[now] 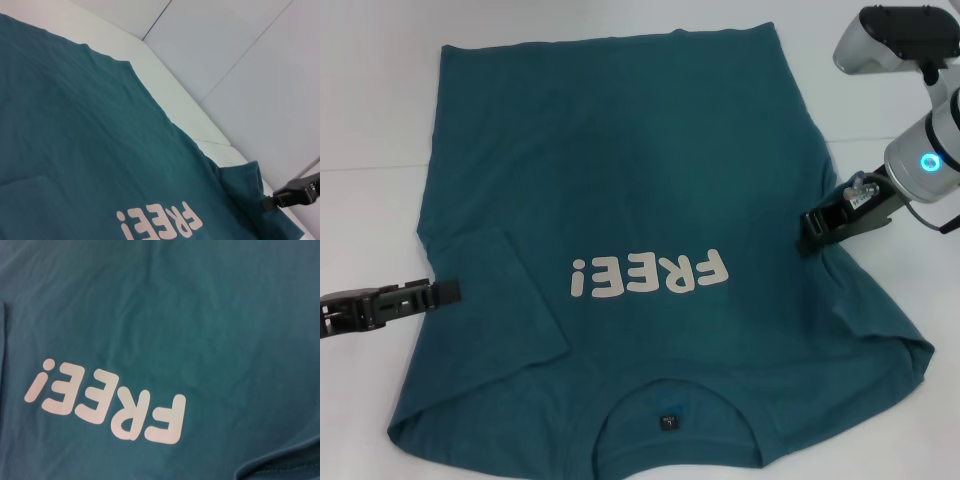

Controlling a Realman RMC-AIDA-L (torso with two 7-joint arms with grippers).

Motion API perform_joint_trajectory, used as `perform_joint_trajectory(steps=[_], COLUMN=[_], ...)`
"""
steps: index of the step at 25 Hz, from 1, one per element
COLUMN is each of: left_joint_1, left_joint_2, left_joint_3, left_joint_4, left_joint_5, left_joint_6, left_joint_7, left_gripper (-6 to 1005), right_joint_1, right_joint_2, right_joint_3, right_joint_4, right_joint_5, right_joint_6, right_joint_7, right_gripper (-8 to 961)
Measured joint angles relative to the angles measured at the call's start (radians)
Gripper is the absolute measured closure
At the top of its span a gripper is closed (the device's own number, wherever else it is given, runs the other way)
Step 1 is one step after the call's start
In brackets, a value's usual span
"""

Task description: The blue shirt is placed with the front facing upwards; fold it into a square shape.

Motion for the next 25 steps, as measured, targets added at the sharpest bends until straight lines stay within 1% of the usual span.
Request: perform_joint_trajectory(steps=[5, 9, 12, 15, 18, 19, 20, 22, 25], left_joint_1=[0.000, -0.001, -0.002, -0.003, -0.002, -0.002, -0.002, -0.001, -0.001], left_joint_2=[0.003, 0.003, 0.003, 0.003, 0.003, 0.005, 0.005, 0.007, 0.008], left_joint_3=[0.000, 0.000, 0.001, 0.001, 0.001, 0.001, 0.001, 0.000, 0.000], left_joint_4=[-0.005, -0.005, -0.006, -0.006, -0.007, -0.007, -0.007, -0.007, -0.007], left_joint_5=[0.000, 0.000, 0.000, 0.000, 0.000, 0.000, 0.000, 0.000, 0.000], left_joint_6=[-0.007, -0.013, -0.016, -0.017, -0.017, -0.017, -0.017, -0.018, -0.019], left_joint_7=[0.000, 0.000, 0.000, -0.004, -0.019, -0.028, -0.033, -0.043, -0.058], left_gripper=[276, 276, 276, 277, 277, 277, 277, 277, 277], right_joint_1=[0.002, -0.002, -0.004, 0.001, 0.001, 0.000, -0.002, -0.014, -0.046], right_joint_2=[-0.011, -0.014, -0.016, -0.017, -0.014, -0.016, -0.019, -0.032, -0.056], right_joint_3=[0.017, 0.048, 0.044, 0.002, -0.018, -0.015, -0.009, 0.007, 0.042], right_joint_4=[0.058, 0.069, 0.074, 0.080, 0.071, 0.069, 0.065, 0.052, 0.019], right_joint_5=[0.005, 0.025, 0.048, 0.042, 0.047, 0.054, 0.061, 0.073, 0.095], right_joint_6=[0.029, 0.061, 0.082, 0.109, 0.111, 0.103, 0.094, 0.069, 0.020], right_joint_7=[0.010, 0.025, 0.019, 0.007, -0.021, -0.034, -0.042, -0.049, -0.054], right_gripper=[850, 842, 777, 712, 647, 626, 604, 531, 422])
